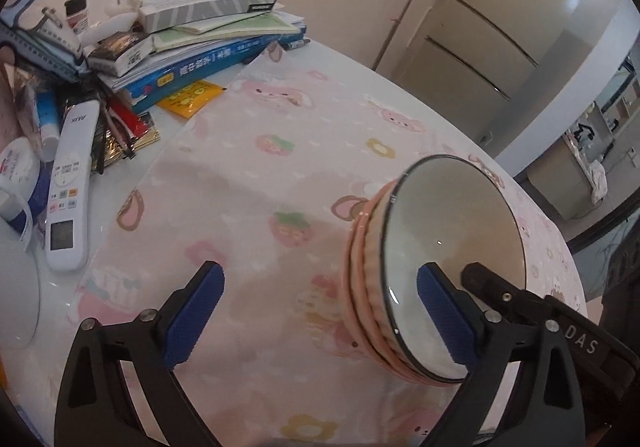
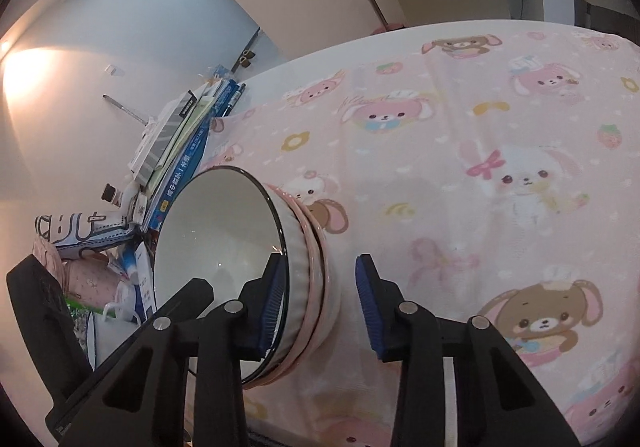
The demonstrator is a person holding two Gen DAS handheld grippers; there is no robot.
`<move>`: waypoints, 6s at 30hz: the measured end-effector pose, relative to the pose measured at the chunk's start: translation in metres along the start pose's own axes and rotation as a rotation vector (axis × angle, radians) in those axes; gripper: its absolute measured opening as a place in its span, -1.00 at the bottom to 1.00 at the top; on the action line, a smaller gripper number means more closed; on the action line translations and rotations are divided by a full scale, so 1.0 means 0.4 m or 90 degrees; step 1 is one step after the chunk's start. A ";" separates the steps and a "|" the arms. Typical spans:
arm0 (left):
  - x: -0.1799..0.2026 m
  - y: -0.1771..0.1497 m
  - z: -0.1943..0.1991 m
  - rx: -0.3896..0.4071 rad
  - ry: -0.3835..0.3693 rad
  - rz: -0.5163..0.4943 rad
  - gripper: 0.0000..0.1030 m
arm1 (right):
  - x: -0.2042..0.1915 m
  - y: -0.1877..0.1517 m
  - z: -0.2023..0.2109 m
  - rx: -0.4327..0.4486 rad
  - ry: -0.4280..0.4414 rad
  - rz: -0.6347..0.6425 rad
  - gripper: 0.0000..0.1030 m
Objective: Organize plates and bowls
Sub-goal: 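Grasp the rim of the stacked bowls with the left gripper while the right gripper grips it, then lift the bowl stack with both grippers and carry it toward the plate stack, then lower the bowl stack onto the plate stack with both grippers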
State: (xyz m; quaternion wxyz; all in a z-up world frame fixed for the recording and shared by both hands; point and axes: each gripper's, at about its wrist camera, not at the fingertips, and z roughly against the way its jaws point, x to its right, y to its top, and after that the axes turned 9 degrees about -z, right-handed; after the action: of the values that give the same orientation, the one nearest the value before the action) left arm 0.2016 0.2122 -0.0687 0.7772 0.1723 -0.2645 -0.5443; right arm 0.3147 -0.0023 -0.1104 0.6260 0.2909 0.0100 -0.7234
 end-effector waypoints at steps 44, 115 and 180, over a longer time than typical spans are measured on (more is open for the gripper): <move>0.060 -0.016 -0.041 -0.001 -0.067 -0.080 -0.06 | 0.062 0.008 -0.046 -0.035 0.138 -0.033 -0.36; 0.928 -0.205 0.075 -0.023 -0.213 -0.396 0.04 | 0.760 -0.071 0.672 0.124 0.135 -0.356 -0.35; 0.689 -0.380 0.384 0.382 -0.182 -0.460 -0.02 | 0.450 -0.407 0.825 0.566 -0.196 0.128 -0.50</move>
State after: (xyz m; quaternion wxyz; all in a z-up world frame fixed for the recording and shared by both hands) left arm 0.0688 -0.0959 0.0315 0.4110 0.3928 -0.4369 -0.6971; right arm 0.0229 -0.2542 0.0287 0.5021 0.4190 -0.4211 -0.6284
